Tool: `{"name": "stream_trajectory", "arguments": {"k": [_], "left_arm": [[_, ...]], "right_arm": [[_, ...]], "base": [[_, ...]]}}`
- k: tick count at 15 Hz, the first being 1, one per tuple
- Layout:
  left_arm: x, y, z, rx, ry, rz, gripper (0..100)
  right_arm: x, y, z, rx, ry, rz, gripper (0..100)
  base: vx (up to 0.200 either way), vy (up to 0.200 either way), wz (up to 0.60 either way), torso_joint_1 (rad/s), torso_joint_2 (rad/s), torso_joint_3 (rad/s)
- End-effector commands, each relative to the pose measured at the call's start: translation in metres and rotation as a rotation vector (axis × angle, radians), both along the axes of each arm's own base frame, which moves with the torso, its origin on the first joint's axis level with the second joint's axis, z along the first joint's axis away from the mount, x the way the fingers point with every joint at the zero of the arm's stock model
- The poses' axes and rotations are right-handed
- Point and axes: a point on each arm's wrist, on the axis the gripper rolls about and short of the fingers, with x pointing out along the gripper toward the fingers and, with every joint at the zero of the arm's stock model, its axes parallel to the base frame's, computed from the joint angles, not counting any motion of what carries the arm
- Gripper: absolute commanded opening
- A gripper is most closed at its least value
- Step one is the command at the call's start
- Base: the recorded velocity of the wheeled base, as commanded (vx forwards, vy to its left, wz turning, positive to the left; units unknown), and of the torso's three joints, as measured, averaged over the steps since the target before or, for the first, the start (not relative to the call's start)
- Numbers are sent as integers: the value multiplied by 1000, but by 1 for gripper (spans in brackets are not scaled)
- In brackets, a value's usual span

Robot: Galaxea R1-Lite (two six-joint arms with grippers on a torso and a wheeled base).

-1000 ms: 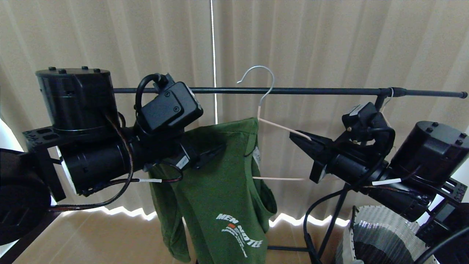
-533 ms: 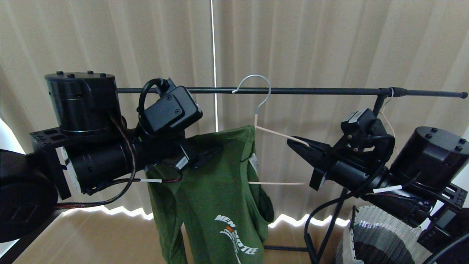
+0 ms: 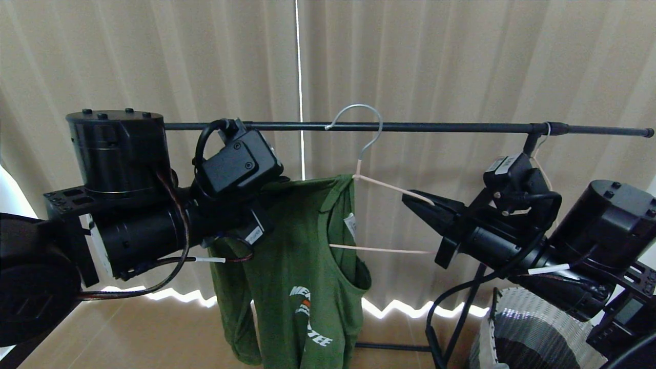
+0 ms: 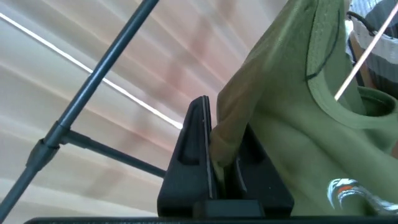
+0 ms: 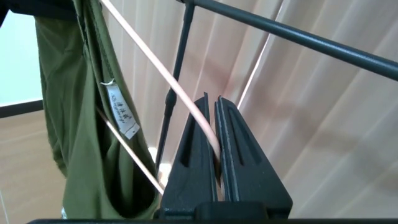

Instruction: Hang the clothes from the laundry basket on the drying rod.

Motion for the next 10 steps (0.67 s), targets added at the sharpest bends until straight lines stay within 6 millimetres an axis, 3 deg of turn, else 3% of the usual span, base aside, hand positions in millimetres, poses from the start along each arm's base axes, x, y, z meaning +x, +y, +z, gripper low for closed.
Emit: {"name": "stream_trajectory", "arguments": {"k": [1, 9, 10], "left_arm": [[-2, 1, -1, -3, -6, 3, 0], [-7, 6, -6, -33, -71, 45, 0], [-6, 6, -6, -32, -71, 52, 0]], "right_arm": [[0, 0, 1, 2, -4, 0, 0], [0, 0, 2, 3, -5, 0, 0], [1, 0, 2, 6, -9, -3, 100]], "base": [[0, 0, 0, 0, 0, 0], [0, 0, 0, 0, 0, 0], [0, 0, 0, 0, 0, 0]]}}
